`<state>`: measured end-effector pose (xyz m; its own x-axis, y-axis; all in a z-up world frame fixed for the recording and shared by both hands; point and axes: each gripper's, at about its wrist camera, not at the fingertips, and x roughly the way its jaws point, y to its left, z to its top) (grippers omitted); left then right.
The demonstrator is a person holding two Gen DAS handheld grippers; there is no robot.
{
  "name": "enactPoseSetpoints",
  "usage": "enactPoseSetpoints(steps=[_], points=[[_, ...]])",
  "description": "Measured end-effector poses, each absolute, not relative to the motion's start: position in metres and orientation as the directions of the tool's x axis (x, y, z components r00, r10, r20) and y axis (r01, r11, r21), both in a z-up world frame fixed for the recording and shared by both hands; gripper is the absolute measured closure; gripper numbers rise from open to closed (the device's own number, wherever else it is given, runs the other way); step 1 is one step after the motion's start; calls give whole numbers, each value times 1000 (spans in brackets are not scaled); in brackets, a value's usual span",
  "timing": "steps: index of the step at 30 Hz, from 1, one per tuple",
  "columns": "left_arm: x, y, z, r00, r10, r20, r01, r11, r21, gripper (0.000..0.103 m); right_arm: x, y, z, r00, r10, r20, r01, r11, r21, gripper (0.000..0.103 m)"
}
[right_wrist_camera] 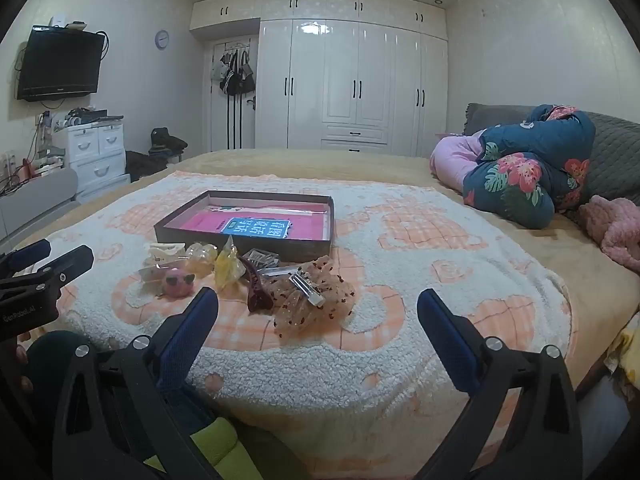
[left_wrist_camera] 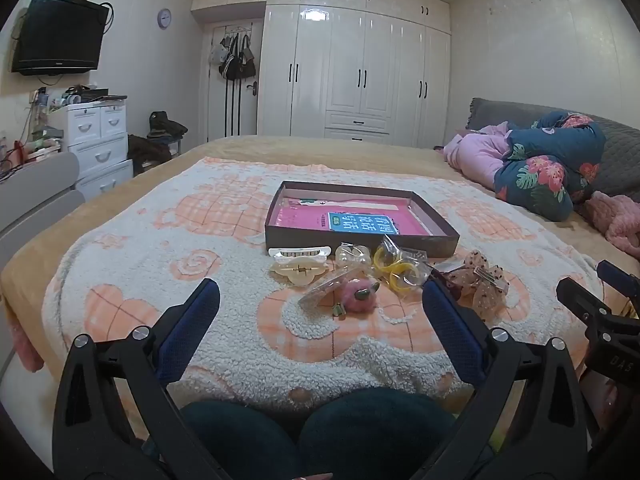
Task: Organize jewelry
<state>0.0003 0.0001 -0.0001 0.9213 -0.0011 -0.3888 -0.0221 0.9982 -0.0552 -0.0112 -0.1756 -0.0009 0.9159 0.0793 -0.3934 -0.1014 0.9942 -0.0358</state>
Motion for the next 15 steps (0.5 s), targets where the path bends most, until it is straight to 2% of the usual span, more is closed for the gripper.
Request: enactPoseSetpoints(steps=[15], points=[[0,0,0,921,0,-390,-22,998,-52,10,-9,-171,0,912,84,-402,-107,994,-36,6]])
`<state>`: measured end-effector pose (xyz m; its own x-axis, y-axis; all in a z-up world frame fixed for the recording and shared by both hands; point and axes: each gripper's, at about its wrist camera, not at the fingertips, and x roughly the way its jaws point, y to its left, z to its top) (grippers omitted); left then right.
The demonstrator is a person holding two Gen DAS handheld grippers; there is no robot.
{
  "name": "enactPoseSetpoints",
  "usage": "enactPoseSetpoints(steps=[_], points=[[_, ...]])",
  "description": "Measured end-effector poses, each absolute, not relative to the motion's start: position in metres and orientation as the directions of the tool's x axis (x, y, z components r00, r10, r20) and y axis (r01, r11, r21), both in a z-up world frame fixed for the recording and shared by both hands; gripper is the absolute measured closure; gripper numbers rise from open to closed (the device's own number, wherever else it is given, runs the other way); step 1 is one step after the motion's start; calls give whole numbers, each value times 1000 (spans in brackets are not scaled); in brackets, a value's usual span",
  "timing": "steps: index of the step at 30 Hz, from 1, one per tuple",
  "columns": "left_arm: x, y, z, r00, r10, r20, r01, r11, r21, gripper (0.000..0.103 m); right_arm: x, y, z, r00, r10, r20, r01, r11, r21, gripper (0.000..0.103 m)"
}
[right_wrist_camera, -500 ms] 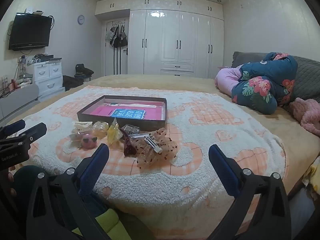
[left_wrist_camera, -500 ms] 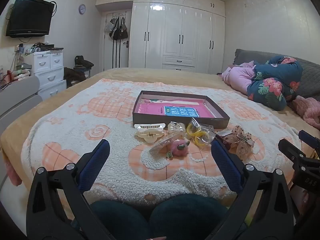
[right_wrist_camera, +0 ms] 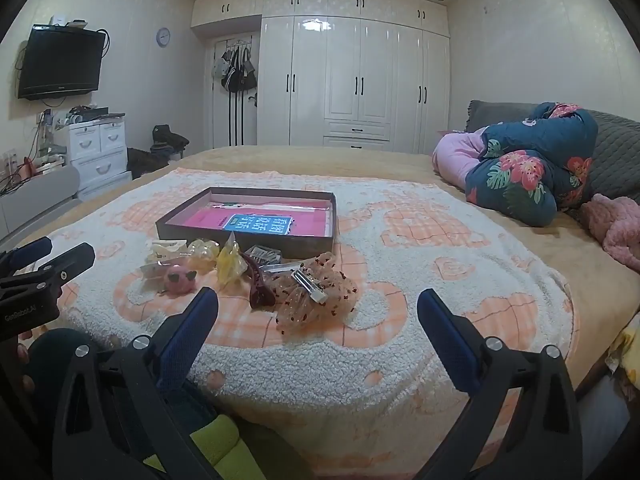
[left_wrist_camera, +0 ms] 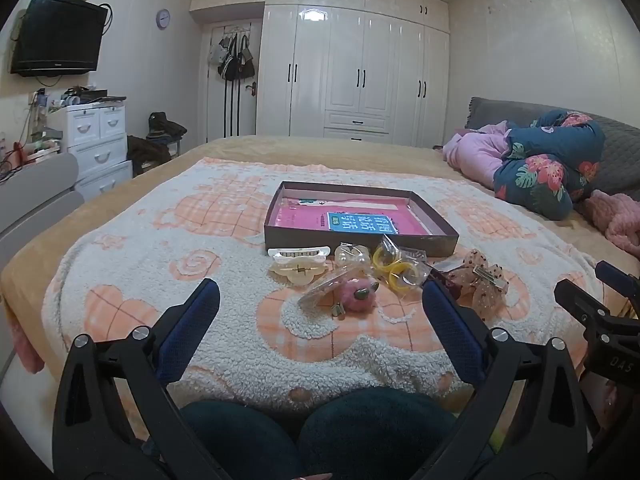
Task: Organize jewelry
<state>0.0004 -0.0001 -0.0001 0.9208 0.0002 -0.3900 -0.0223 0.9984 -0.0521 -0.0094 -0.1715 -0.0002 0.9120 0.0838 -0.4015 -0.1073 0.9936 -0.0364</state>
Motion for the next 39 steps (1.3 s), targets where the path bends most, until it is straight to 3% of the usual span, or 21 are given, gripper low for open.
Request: enactPoseSetpoints(steps=[39], points=[[-3,3,5,926,6,-378,-25,999,-45,10,-12,-178,5,923,81,-376,-104,994,-40,6]])
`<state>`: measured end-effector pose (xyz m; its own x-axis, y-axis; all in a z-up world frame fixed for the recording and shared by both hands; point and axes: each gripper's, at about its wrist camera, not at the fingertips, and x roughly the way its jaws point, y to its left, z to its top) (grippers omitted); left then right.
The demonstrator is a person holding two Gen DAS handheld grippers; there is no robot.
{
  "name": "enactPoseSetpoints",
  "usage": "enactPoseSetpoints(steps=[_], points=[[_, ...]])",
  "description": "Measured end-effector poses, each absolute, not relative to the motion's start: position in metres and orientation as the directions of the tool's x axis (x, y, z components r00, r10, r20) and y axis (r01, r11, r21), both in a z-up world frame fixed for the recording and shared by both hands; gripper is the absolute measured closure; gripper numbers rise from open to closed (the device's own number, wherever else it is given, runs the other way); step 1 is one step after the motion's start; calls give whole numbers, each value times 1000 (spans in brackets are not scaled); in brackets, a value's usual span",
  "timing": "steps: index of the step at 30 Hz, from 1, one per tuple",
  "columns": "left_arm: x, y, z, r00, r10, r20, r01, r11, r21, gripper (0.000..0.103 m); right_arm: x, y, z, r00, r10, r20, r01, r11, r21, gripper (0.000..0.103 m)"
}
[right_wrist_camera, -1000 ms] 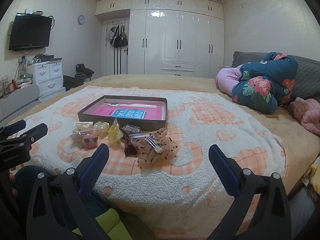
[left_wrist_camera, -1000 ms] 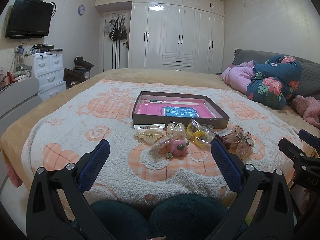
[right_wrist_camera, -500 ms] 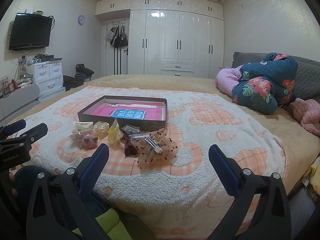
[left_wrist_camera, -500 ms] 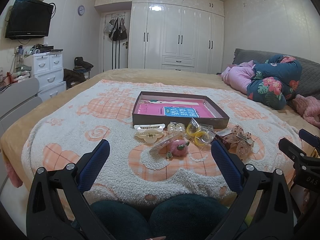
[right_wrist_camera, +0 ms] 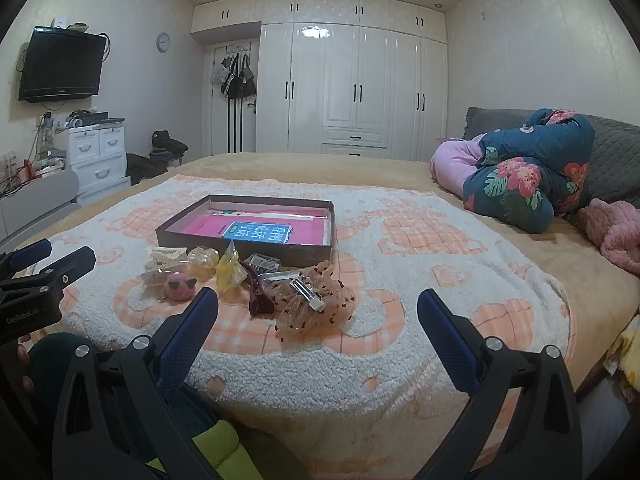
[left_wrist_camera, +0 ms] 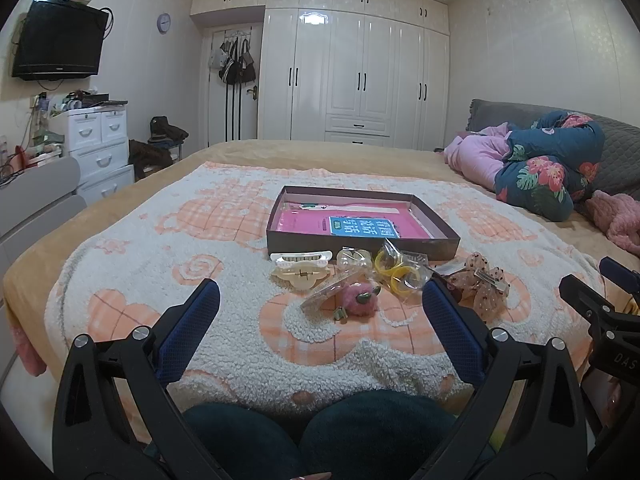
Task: Organize jewelry
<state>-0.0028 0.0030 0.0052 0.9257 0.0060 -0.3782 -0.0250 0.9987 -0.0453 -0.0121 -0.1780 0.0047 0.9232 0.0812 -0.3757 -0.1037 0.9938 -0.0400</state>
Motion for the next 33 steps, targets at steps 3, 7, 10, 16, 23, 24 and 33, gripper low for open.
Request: enactPoseSetpoints(steps=[3,7,10,16,23,24,33], points=[[-3,3,6,927,7,-375,-26,999,-44,10,-11,-177,5,924,84,-374,-107,993,-41,6],[-3,3,7,928,8,-371,-25,999,-42,10,-13,-175,3,925,85,-371,-109,993,-44,6],[-3,3,7,928,8,-371,-25,999,-41,10,-13,-175,4,926,86,-368,-110,993,-45,6],[-3,2,8,930,5,-368,-22,999,-41,10,-13,-175,4,925,88,-369,-112,993,-44,6],[0,5,7,927,-6,-376,-18,998,-60,10,-12,-173,4,927,89,-364,-117,991,-58,6],[1,6,7,926,-7,-377,-19,998,-64,10,-12,-172,5,928,90,-363,-120,991,-60,6],[12,18,6,913,-6,-408,-33,995,-89,10,0,-164,5,925,121,-359,-160,984,-81,6]])
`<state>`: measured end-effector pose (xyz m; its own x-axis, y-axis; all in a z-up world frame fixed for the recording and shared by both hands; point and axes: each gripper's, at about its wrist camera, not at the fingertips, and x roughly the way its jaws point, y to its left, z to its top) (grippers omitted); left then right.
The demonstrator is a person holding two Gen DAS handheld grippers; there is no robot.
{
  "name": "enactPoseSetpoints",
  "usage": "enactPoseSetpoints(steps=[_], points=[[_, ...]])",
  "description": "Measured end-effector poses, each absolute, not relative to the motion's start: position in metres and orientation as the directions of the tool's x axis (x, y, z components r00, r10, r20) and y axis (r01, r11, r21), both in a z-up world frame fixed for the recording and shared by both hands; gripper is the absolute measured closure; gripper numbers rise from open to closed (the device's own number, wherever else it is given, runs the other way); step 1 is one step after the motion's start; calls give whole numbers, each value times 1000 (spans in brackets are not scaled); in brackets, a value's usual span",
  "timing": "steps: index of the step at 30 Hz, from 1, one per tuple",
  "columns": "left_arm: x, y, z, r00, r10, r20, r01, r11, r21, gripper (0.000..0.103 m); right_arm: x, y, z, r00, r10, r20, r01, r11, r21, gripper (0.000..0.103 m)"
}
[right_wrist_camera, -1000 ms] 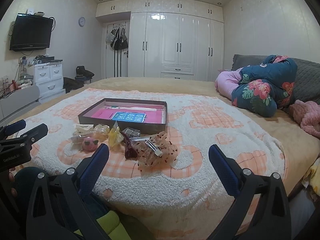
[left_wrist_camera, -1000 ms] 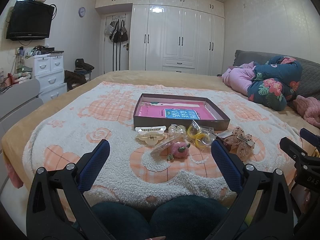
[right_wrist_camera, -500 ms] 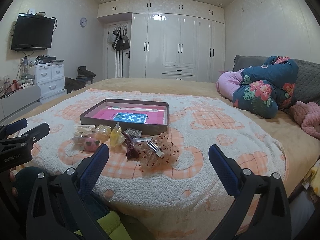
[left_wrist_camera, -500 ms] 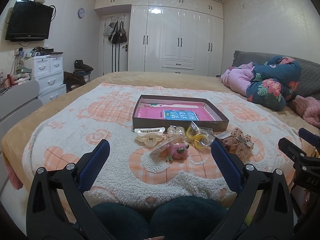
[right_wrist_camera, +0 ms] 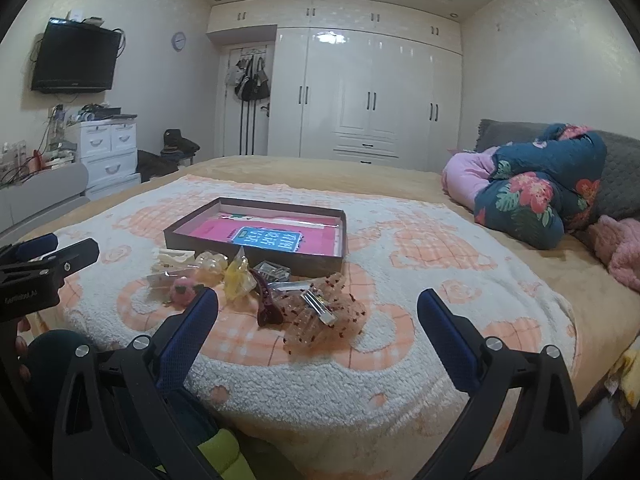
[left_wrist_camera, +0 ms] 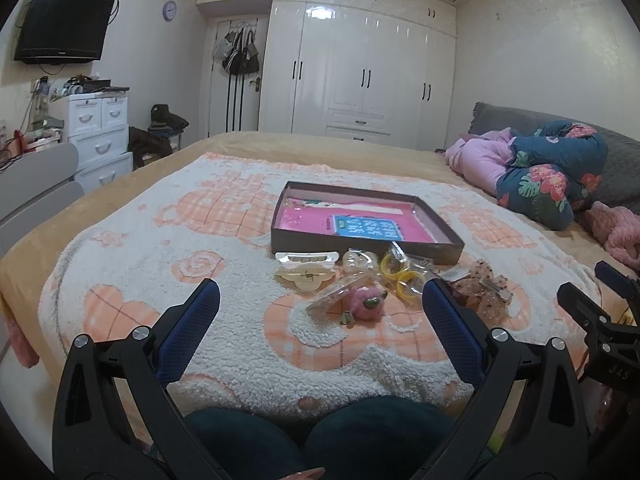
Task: Organize jewelry
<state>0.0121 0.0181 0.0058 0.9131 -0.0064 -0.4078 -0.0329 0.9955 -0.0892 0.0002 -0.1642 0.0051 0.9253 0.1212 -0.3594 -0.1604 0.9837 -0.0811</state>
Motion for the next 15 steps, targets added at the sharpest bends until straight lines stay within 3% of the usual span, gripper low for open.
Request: enactPoseSetpoints(steps=[9,15], points=[[44,34,-1,856,-67,-513,6,993,-119,10,29,-157,2,902,150,-404,-199,976,-83,6],[58,39,1,839,-118,-531,59,990,-128,10,47,-157,-5,883,153,-444,-213,973,-88,6]])
